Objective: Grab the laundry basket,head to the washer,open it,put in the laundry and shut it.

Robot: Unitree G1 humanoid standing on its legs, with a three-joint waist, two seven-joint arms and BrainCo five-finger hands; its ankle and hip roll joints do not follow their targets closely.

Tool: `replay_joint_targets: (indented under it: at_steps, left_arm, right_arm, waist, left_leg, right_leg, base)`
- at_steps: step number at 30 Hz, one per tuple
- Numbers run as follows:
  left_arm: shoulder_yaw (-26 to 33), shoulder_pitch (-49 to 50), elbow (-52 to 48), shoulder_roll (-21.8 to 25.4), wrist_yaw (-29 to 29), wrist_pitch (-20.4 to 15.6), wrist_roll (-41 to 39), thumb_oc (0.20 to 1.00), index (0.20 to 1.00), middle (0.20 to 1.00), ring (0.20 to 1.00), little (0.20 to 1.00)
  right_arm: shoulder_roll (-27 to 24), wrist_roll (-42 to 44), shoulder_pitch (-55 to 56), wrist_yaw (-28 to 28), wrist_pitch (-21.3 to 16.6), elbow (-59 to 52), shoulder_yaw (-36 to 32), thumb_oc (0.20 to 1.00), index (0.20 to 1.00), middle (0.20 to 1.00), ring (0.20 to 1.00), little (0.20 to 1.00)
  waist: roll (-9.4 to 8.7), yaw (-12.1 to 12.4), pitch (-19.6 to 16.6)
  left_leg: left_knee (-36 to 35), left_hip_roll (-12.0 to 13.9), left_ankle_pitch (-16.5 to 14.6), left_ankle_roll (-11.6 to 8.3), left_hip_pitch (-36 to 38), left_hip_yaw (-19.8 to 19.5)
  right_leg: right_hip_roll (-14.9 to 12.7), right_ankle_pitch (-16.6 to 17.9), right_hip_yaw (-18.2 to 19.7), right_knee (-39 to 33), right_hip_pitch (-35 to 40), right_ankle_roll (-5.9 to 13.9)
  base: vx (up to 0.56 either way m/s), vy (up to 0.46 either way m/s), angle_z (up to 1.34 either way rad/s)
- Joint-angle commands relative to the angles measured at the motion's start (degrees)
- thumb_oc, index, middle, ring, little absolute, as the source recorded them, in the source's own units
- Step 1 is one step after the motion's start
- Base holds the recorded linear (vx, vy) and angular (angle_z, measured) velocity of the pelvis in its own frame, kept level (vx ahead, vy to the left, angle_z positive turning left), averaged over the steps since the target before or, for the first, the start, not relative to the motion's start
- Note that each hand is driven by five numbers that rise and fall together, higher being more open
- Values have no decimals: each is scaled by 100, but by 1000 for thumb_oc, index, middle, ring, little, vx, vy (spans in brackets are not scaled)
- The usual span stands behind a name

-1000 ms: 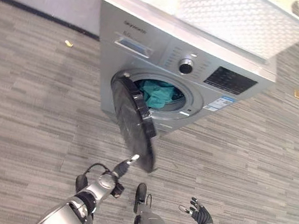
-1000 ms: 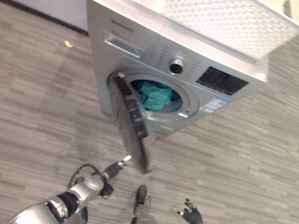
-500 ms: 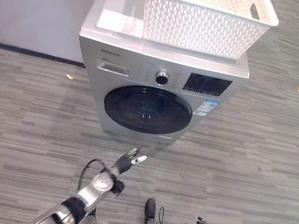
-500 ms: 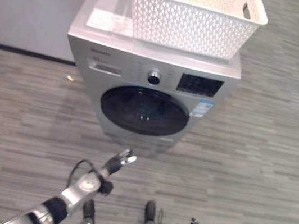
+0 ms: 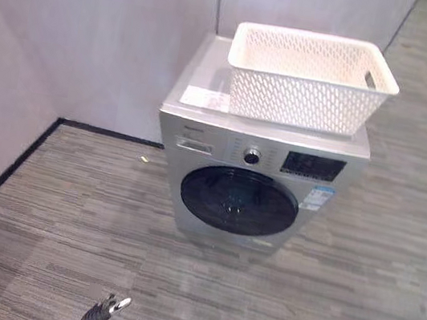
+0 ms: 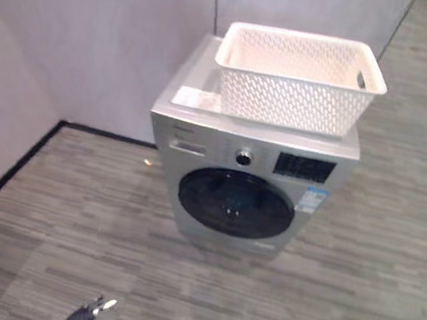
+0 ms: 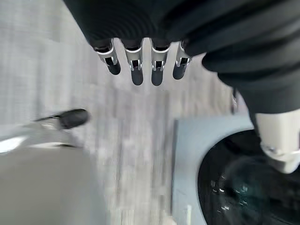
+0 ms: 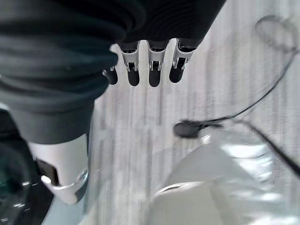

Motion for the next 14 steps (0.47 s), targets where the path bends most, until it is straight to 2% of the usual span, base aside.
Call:
replay_joint_targets:
  at_steps: [1, 2, 5, 14]
  left_arm:
    - [242, -395, 410, -14, 280, 25, 238, 1000, 1000, 1000, 1000, 1000]
    - [506, -371, 769, -98, 317, 84, 202, 1000, 1000, 1000, 1000, 1000]
    - [627, -347, 890, -172, 284, 109, 141, 1000, 1000, 1000, 1000, 1000]
    - [474, -398, 663, -273, 180, 93, -136, 1000, 1000, 1000, 1000, 1000]
  right_arm:
    - [78, -97, -61, -60, -3, 74, -246, 1000, 1000, 1000, 1000, 1000]
    - [153, -113, -69, -85, 22, 150, -288, 1000, 1000, 1000, 1000, 1000]
    - [229, -118, -62, -89, 43, 195, -278, 1000, 1000, 1000, 1000, 1000]
    - [285, -36, -141, -90, 71, 176, -169, 1000, 1000, 1000, 1000, 1000]
  waist:
    - [-185, 102, 5]
    - [-204, 133, -62]
    - [-218, 153, -150]
    - [-214, 142, -253]
  left_leg:
    - [450, 107, -161, -59, -316, -245]
    - [428, 106, -177, -66, -231, -265]
    - [396, 98, -187, -70, -163, -288]
    - [352, 92, -233, -69, 16, -300]
  right_leg:
    - [-421, -523, 16, 652, -96, 220]
    - [-423, -550, -29, 616, 17, 214]
    - [-420, -574, -80, 589, 110, 206]
    - [-419, -598, -125, 602, 254, 189]
  base:
    - [44, -42, 15]
    - [36, -32, 5]
    - [33, -24, 10]
    - [6, -7, 4]
